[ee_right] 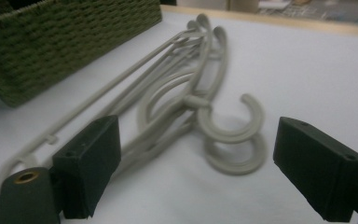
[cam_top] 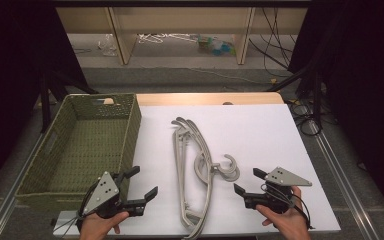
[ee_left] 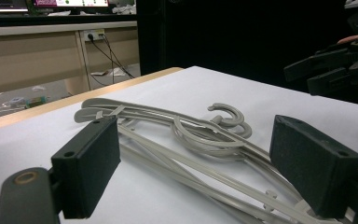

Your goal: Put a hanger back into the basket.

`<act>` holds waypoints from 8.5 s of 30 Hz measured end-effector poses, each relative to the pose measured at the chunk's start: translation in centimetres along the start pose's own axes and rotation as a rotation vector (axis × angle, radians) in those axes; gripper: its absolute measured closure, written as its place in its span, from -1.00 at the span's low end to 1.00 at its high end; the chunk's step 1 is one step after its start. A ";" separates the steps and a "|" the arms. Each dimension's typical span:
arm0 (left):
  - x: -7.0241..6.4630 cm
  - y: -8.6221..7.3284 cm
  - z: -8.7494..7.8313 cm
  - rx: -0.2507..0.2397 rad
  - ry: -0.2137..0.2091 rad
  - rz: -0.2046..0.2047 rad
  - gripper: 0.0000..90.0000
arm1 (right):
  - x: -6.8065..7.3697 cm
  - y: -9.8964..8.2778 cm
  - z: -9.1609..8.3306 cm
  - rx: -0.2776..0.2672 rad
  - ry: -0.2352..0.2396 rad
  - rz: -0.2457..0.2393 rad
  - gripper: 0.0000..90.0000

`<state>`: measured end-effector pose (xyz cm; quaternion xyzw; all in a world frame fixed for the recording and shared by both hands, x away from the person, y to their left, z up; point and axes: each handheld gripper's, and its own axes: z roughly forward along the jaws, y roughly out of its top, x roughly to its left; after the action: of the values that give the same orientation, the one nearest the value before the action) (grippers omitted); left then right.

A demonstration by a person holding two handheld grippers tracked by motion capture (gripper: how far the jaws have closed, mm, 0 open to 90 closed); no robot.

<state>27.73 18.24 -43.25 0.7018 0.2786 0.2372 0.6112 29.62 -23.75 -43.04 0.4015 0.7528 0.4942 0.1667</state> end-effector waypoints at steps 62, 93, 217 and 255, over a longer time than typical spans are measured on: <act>-0.3 -0.1 0.3 0.024 -0.028 0.014 -0.64 | 2.7 3.8 10.4 0.185 0.122 0.202 0.71; -0.4 -0.1 0.3 0.030 -0.012 0.018 -0.63 | 2.8 7.3 5.8 0.172 0.299 -0.083 0.78; 14.3 14.4 -1.1 0.378 0.292 0.047 0.80 | 1.4 2.6 0.5 0.174 0.156 -0.188 -0.47; 22.8 7.8 -6.9 0.436 0.476 0.062 0.80 | 1.2 2.5 0.6 0.185 0.157 -0.183 -0.45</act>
<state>40.59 38.01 -34.78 0.7490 0.4366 0.3479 0.3568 30.36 -21.96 -40.99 0.3050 0.8393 0.4353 0.1141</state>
